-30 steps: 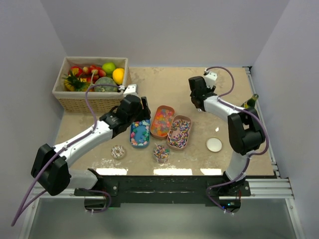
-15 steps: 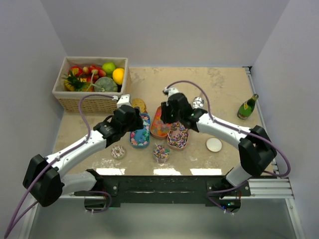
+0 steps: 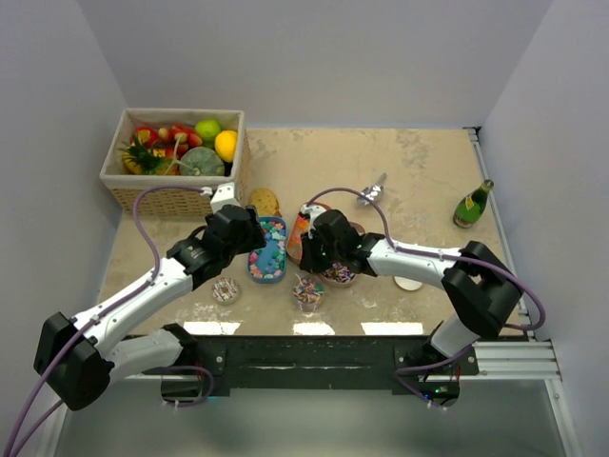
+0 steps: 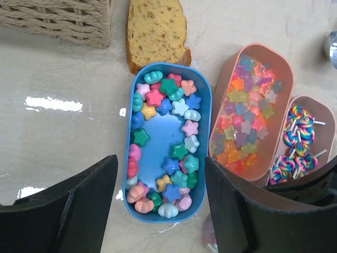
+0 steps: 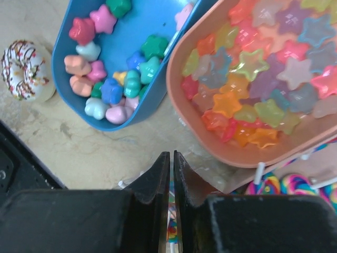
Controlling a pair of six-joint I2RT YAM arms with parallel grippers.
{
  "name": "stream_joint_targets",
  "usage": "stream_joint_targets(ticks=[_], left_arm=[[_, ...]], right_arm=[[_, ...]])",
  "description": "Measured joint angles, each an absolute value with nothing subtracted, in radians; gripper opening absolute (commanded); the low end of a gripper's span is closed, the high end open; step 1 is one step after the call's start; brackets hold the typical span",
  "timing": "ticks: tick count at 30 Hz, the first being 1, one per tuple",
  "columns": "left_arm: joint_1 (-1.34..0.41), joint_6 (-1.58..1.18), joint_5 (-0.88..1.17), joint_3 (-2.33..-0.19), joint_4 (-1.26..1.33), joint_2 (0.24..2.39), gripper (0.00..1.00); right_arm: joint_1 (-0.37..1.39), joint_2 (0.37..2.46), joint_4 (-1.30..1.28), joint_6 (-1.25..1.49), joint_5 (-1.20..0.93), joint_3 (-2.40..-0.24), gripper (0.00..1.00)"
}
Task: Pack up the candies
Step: Adjust the fake candies in the packing bottle.
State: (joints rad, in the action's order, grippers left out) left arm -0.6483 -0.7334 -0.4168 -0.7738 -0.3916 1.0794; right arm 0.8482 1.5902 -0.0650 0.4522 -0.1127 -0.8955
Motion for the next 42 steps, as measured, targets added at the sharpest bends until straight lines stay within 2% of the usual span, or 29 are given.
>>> stream_joint_targets(ticks=[15,28,42], left_arm=[[-0.648,-0.741,-0.429,-0.774,-0.408,1.081,0.72],[-0.648,-0.741,-0.429,-0.774,-0.405,1.11,0.72],[-0.648,-0.726,-0.375,-0.774,-0.373,1.17,0.71]], right_arm=[[0.863,1.589,0.058,0.481,-0.249,-0.839,0.11],[0.863,1.428,0.043,0.468,-0.343,-0.769,0.13],[0.864,1.492,-0.054,0.443,-0.296,-0.768,0.13]])
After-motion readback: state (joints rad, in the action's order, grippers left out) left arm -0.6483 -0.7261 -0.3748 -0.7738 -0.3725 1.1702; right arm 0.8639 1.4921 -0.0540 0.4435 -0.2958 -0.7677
